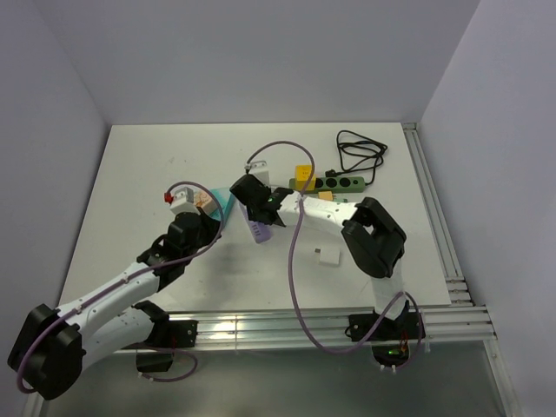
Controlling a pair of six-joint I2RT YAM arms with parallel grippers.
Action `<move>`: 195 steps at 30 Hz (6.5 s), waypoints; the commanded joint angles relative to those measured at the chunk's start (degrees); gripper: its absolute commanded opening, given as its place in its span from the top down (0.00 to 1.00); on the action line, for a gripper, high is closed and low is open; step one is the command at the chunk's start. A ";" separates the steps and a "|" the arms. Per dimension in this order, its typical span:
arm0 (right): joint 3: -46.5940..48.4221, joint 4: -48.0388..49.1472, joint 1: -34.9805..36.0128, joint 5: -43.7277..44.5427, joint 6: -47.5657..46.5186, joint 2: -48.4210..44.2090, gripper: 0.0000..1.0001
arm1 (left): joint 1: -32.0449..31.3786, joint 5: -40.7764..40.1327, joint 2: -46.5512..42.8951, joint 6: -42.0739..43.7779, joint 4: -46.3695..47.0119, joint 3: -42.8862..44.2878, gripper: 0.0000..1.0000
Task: Insert the plug
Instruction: Insert the plug into the socket, then pick up the plug from the center of the board.
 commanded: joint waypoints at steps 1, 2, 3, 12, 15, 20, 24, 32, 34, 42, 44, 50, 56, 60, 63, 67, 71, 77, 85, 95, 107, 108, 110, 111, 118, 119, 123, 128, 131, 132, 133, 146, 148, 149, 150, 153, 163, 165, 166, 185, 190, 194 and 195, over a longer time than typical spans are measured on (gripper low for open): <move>-1.46 -19.79 -2.96 7.96 0.20 8.22 1.00 | 1.19 0.97 1.09 -0.98 0.34 0.67 1.00; 0.72 -20.75 -3.40 8.22 0.20 9.01 1.00 | 1.36 1.06 1.18 -1.16 0.60 0.58 1.00; 1.88 -21.02 -3.67 8.49 -0.07 10.06 1.00 | 1.36 0.97 1.27 -1.16 0.69 0.41 1.00; 14.62 -22.25 -7.62 6.14 -4.71 18.07 1.00 | 1.80 -0.52 0.04 -0.98 0.78 -0.65 1.00; 17.53 -21.46 -8.76 6.12 -5.78 17.98 1.00 | 1.80 -0.61 0.39 -0.81 1.04 -0.56 1.00; 22.89 -23.74 -9.82 3.31 -7.53 20.27 0.94 | 1.98 -0.61 0.48 -0.37 1.04 -0.04 1.00; 23.86 -23.40 -9.91 1.55 -8.24 19.66 0.65 | 1.98 -0.52 -0.05 -0.11 0.69 0.32 1.00; 22.37 -20.24 -9.91 -0.47 -9.64 14.21 0.29 | 1.89 -0.34 -0.75 0.07 0.34 0.41 1.00; 22.10 -19.09 -9.91 -1.70 -10.09 12.98 0.23 | 1.98 -0.34 -1.10 -0.02 0.60 0.23 1.00; 11.68 -10.22 -10.00 -8.82 -11.14 1.66 0.16 | 1.98 -0.43 -0.67 0.77 -0.45 1.37 1.00; 6.92 -6.09 -10.00 -9.18 -10.36 -4.82 0.16 | 1.98 -0.26 -0.05 1.12 -0.02 1.81 1.00; -11.44 0.15 -10.53 -3.03 -4.48 -18.13 0.15 | 1.89 0.88 1.09 1.21 4.46 0.32 0.89; -19.20 2.79 -14.38 1.80 0.54 -22.71 0.11 | 1.89 0.71 -0.92 2.35 3.59 -0.12 0.64; -22.71 5.87 -17.38 3.12 2.56 -22.10 0.11 | 1.89 0.18 -3.65 2.44 3.59 -1.18 0.39; -22.55 5.78 -19.13 5.14 4.33 -20.52 0.10 | 1.89 0.80 -4.18 2.27 3.94 -1.53 0.34; -21.58 5.96 -21.95 5.06 4.07 -17.79 0.09 | 1.89 2.20 -3.74 2.01 5.61 -2.58 0.29; -19.12 7.28 -23.71 2.00 -0.58 -13.49 0.11 | 1.98 4.04 -3.57 1.57 9.91 -5.21 0.27; -12.71 6.40 -26.34 -2.40 -6.04 -5.84 0.16 | 1.89 4.05 -3.21 1.83 11.06 -6.54 0.27; -6.82 3.60 -29.69 -8.47 -10.18 -2.06 0.22 | 1.72 3.87 -6.81 2.01 11.33 -8.38 0.28; -11.98 5.69 -29.60 -11.55 -10.00 -4.25 0.48 | 1.01 3.61 -9.28 1.65 10.71 -9.44 0.29; -24.89 15.53 -26.70 -19.18 -9.30 -15.58 0.62 | -0.83 5.19 -3.23 2.88 16.41 -8.65 0.28; -25.96 17.80 -26.52 -21.54 -8.95 -16.55 0.62 | -1.27 5.37 -2.69 3.06 17.03 -8.65 0.28; -29.20 20.27 -26.26 -23.49 -8.07 -19.45 0.65 | -1.80 5.63 -1.38 3.41 19.67 -8.82 0.27; -30.36 22.98 -26.08 -24.63 -6.94 -20.50 0.65 | -2.76 5.37 -0.93 3.58 20.63 -9.00 0.26; -39.59 35.82 -23.63 -32.11 1.15 -28.24 0.64 | -7.07 5.02 2.93 5.17 31.08 -11.02 0.09; -41.08 37.06 -23.19 -32.11 2.03 -28.59 0.64 | -7.25 5.10 3.72 5.34 32.67 -12.06 0.09; -42.85 43.03 -21.17 -32.82 7.56 -28.95 0.64 | -9.35 4.67 6.27 6.92 47.39 -16.36 0.10; -44.87 50.25 -18.36 -32.91 14.07 -28.86 0.64 | -12.95 2.30 12.76 10.87 58.60 -18.58 0.11; -44.35 51.05 -15.46 -29.22 16.28 -29.21 0.65 | -16.46 -0.25 16.46 12.72 61.59 -17.70 0.12; -43.82 50.27 -14.66 -27.13 16.54 -29.21 0.64 | -17.17 -1.30 17.17 12.99 62.21 -17.53 0.12; -43.12 50.17 -13.61 -26.41 16.89 -29.04 0.64 | -17.88 -2.36 18.57 13.51 63.08 -17.00 0.12; -42.76 52.72 -7.01 -24.38 20.93 -29.30 0.65 | -20.70 -5.44 19.46 15.89 60.63 -12.96 0.17; -42.85 53.51 -6.22 -24.38 21.46 -29.48 0.65 | -20.70 -6.14 20.07 15.89 60.19 -12.52 0.19; -42.76 53.60 -6.05 -24.38 21.55 -29.56 0.65 | -20.70 -6.41 20.25 15.89 60.28 -12.34 0.21; -42.76 53.60 -5.87 -24.38 21.64 -29.57 0.65 | -20.70 -6.93 20.51 15.72 60.54 -12.34 0.22; -42.41 53.51 -5.25 -24.38 21.90 -29.39 0.64 | -20.70 -7.20 21.48 15.71 61.60 -12.16 0.25; -41.88 54.39 -4.37 -26.04 22.78 -28.86 0.64 | -20.78 -8.87 23.95 15.98 63.09 -11.28 0.58; -42.06 54.39 -4.20 -26.40 22.61 -29.04 0.64 | -20.78 -10.01 23.77 16.24 62.22 -11.11 0.66; -42.23 54.56 -4.11 -26.66 22.69 -29.30 0.63 | -20.78 -10.19 23.33 16.42 62.13 -11.20 0.69; -35.30 39.81 -7.18 -21.31 15.06 -32.73 0.21 | -20.61 -7.47 8.84 19.06 49.48 -13.13 1.00; -33.79 33.91 -10.25 -17.44 10.05 -36.15 0.15 | -20.35 -4.31 3.48 19.76 44.12 -12.34 1.00; -37.04 35.93 -12.81 -20.33 7.33 -39.84 0.16 | -18.25 1.84 0.39 19.23 40.07 -11.11 1.00; -37.48 36.11 -13.25 -21.82 6.62 -41.07 0.17 | -17.63 5.16 -0.05 19.06 39.19 -10.85 1.00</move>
